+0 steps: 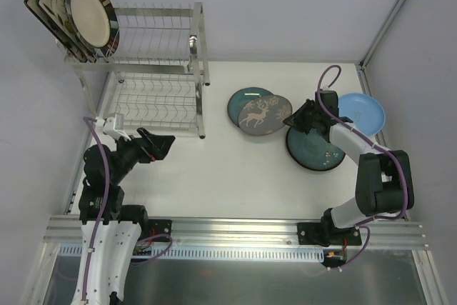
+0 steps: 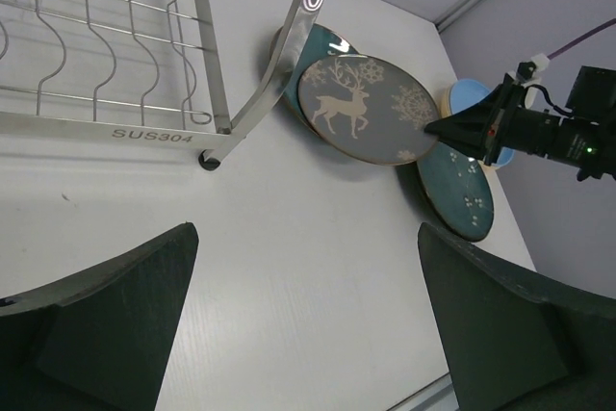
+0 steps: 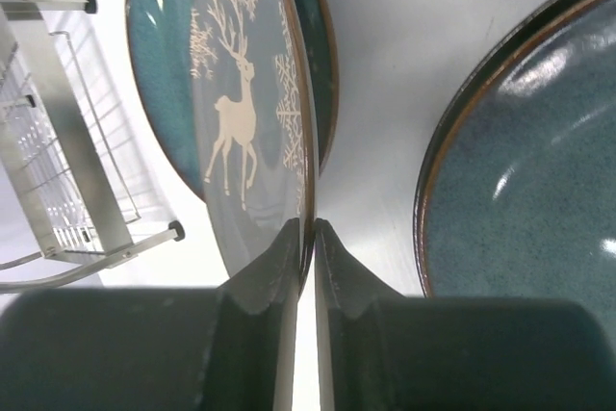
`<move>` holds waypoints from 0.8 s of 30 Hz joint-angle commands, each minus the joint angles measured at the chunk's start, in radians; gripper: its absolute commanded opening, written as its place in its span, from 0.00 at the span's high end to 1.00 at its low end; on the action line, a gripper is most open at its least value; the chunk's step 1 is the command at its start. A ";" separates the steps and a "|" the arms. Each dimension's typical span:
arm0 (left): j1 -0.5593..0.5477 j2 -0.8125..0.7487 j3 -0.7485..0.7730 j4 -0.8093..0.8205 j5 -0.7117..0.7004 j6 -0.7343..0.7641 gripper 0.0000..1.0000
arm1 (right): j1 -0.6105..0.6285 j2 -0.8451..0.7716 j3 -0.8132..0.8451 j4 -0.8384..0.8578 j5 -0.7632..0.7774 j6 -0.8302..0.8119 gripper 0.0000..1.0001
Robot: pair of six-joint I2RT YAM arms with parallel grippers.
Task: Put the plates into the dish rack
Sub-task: Grab a plate with the right arm
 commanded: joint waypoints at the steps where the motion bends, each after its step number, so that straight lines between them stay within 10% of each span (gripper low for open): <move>1: -0.007 0.030 0.090 0.029 0.050 -0.069 0.01 | -0.016 -0.047 0.014 0.123 -0.092 0.007 0.99; 24: -0.160 0.206 0.127 0.048 0.023 -0.125 0.01 | -0.033 0.020 0.001 0.122 -0.114 0.028 0.99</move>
